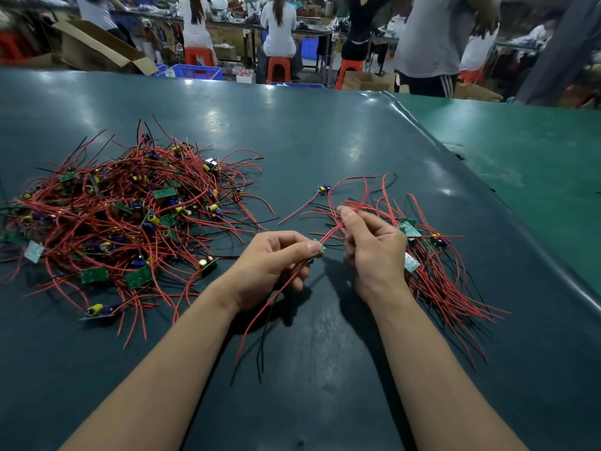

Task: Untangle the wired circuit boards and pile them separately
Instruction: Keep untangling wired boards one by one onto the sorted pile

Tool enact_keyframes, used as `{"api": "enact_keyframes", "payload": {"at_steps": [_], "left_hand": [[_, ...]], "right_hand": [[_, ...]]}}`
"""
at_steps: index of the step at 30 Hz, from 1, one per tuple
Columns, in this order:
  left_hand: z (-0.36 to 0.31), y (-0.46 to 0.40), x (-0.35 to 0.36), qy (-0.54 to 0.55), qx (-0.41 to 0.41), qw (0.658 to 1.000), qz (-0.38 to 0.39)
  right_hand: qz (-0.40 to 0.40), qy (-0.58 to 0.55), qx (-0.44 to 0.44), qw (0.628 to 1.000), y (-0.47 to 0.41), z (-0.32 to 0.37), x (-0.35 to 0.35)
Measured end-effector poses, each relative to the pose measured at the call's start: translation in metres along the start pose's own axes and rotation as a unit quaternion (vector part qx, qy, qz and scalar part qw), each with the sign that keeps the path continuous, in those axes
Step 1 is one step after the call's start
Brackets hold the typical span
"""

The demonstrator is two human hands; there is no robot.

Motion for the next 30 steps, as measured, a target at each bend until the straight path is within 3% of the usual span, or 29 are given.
{"api": "enact_keyframes", "payload": {"at_steps": [4,8,14,20,30], "left_hand": [[-0.005,0.002,0.004,-0.002,0.009,0.999,0.033],[-0.005,0.002,0.005,0.011,0.010,0.999,0.041],[-0.006,0.004,0.007,0.034,0.009,0.998,0.048],[-0.009,0.006,0.009,0.027,0.011,0.997,0.068],[-0.006,0.004,0.004,0.033,0.001,0.997,0.070]], "right_hand": [[-0.078,0.013,-0.041,0.996,-0.007,0.006,-0.018],[-0.096,0.038,-0.064,0.993,-0.006,0.007,-0.019],[-0.014,0.014,-0.042,0.999,-0.001,0.012,-0.006],[-0.030,0.040,-0.071,0.996,0.000,0.016,-0.006],[0.008,-0.048,-0.023,0.999,-0.006,0.012,-0.008]]}}
Point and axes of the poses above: each hand's wrist, its own y-axis away from the middle knuckle, its own x-axis out of the palm, z = x × y, the point moved 8 cm from there along -y, towards the middle knuckle, and after that the axes turned 8 degrees about x, right-handed, at the moved point
